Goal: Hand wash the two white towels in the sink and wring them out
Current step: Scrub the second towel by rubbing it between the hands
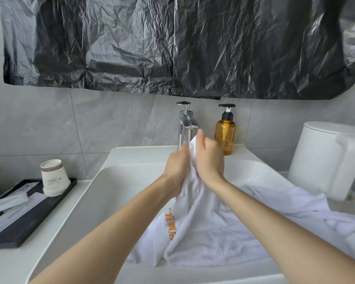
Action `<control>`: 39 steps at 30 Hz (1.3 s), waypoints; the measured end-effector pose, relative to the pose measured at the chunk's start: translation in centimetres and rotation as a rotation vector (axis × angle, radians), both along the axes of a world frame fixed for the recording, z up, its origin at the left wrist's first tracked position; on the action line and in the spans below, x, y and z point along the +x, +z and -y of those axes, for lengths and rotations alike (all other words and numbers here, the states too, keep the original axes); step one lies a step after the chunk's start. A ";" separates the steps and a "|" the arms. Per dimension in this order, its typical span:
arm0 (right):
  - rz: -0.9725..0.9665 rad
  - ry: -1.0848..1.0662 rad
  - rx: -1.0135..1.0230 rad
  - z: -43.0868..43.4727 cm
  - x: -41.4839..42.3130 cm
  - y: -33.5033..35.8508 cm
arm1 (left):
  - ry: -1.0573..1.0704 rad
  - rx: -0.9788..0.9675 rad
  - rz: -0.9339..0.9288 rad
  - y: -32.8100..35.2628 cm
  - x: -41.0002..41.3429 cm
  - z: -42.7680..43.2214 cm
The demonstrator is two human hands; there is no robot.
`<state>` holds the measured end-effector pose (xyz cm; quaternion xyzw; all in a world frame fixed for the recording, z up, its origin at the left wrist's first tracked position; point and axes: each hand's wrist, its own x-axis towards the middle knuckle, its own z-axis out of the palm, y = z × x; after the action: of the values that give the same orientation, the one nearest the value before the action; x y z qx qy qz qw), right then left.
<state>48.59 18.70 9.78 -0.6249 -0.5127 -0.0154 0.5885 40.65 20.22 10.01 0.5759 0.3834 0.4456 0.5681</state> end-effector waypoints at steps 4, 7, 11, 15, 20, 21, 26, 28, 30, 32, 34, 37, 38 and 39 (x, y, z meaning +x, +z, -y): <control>0.219 0.113 0.108 1.4 -1.3 -1.4 | 0.067 0.021 0.067 0.2 -0.5 -0.3; 0.021 0.010 0.006 0.0 0.3 0.1 | -0.004 -0.001 0.006 0.0 -0.1 0.3; 0.175 0.123 0.072 1.4 -0.8 -1.5 | 0.074 0.017 0.034 0.4 -0.4 -0.5; -0.009 0.059 -0.035 -0.1 0.1 0.1 | 0.006 -0.019 -0.016 0.0 -0.2 -0.2; 0.069 0.150 0.028 1.3 -1.0 -1.1 | 0.069 -0.002 0.015 0.2 -0.6 -0.5; 0.009 0.115 0.029 0.6 -0.5 -0.6 | 0.047 0.003 -0.002 0.1 -0.5 -0.3; 0.076 0.100 -0.003 1.4 -0.9 -0.5 | 0.050 0.013 -0.012 0.2 -0.3 -0.4; 0.040 0.138 -0.007 1.6 -0.6 -0.4 | 0.051 0.010 0.005 0.2 -0.5 -0.2; -0.036 0.068 -0.047 0.5 0.3 0.5 | 0.001 0.012 -0.017 0.1 -0.2 0.2; -0.025 0.051 -0.027 0.6 0.2 0.4 | -0.001 0.014 -0.021 0.2 -0.2 0.2; 0.031 0.178 -0.008 1.4 -0.9 -0.6 | 0.067 0.025 -0.020 0.3 -0.6 -0.3; -0.069 0.134 -0.007 0.3 -0.3 -0.2 | 0.040 0.014 -0.011 0.2 -0.6 -0.1; -0.080 0.073 -0.025 0.1 -0.2 0.3 | 0.026 0.015 -0.018 0.3 -0.4 0.1; -0.076 0.057 -0.005 0.2 -0.2 0.2 | 0.030 0.025 -0.029 0.3 -0.3 0.2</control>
<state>48.41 18.49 9.94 -0.6116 -0.5077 0.0263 0.6062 40.35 20.01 10.36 0.5836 0.3948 0.4505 0.5483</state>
